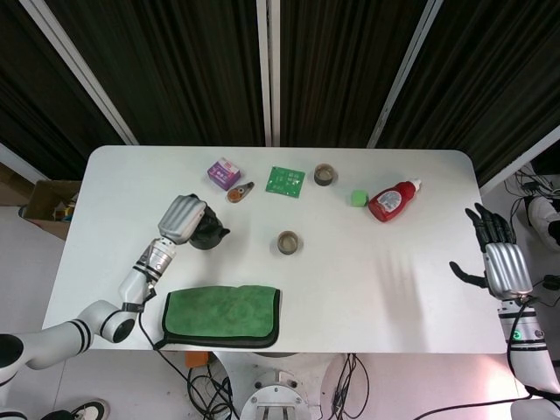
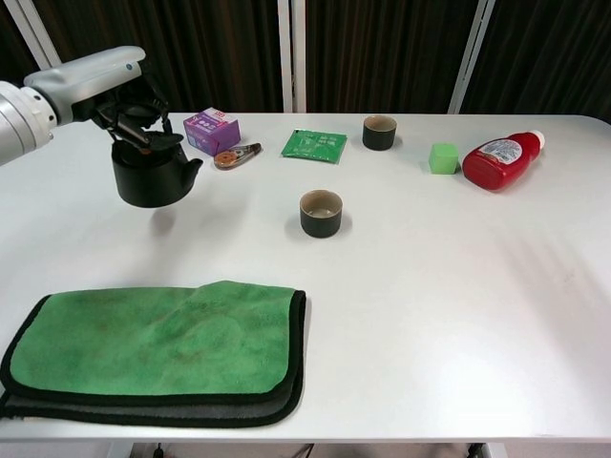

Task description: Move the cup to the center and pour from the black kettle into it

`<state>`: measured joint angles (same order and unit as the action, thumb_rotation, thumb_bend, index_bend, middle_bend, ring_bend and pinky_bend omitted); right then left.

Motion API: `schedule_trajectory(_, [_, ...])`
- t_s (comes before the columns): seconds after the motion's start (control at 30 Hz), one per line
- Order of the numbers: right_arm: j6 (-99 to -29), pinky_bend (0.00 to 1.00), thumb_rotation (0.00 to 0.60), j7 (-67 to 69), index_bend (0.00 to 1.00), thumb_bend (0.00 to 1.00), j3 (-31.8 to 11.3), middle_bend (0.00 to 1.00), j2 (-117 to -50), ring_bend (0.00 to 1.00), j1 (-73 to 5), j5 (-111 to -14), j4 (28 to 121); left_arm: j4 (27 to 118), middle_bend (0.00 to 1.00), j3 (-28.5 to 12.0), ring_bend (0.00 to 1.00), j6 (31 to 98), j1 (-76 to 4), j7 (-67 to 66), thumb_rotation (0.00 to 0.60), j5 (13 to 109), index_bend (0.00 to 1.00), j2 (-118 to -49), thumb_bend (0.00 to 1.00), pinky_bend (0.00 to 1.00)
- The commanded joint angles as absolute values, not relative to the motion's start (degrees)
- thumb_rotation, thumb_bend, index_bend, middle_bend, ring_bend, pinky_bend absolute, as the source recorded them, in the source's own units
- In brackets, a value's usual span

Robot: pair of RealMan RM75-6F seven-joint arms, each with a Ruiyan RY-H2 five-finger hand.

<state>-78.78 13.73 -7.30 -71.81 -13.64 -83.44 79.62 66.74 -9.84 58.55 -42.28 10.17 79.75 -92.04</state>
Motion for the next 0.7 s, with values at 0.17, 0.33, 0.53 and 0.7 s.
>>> schedule_trajectory(0.17, [-78.66, 0.0, 0.6, 14.13, 0.0, 0.18, -7.26, 0.0, -71.97, 0.0, -13.62, -83.41, 79.15, 67.65, 1.0, -10.13, 0.93, 58.01, -43.31, 6.02, 0.6, 79.3, 1.0, -92.43, 0.46, 0.49])
schedule_trajectory(0.33, [-78.55, 0.0, 0.6, 14.48, 0.0, 0.18, -7.3, 0.0, -72.05, 0.0, -13.71, -83.45, 78.9, 68.94, 1.0, -10.92, 0.93, 57.42, -44.46, 3.83, 0.6, 78.75, 1.0, -93.08, 0.46, 0.49])
schedule_trajectory(0.53, [-78.72, 0.0, 0.6, 14.84, 0.0, 0.18, -7.35, 0.0, -71.93, 0.0, -13.65, -83.53, 78.72, 69.67, 1.0, -11.86, 0.93, 56.4, -46.57, 0.13, 0.6, 78.4, 1.0, -94.23, 0.46, 0.49])
schedule_trajectory(0.7, [-79.06, 0.0, 0.6, 15.22, 0.0, 0.18, -7.55, 0.0, -71.58, 0.0, -13.5, -83.47, 78.72, 70.24, 1.0, -13.05, 0.93, 55.08, -48.44, -2.51, 0.6, 77.03, 1.0, -95.57, 0.46, 0.49])
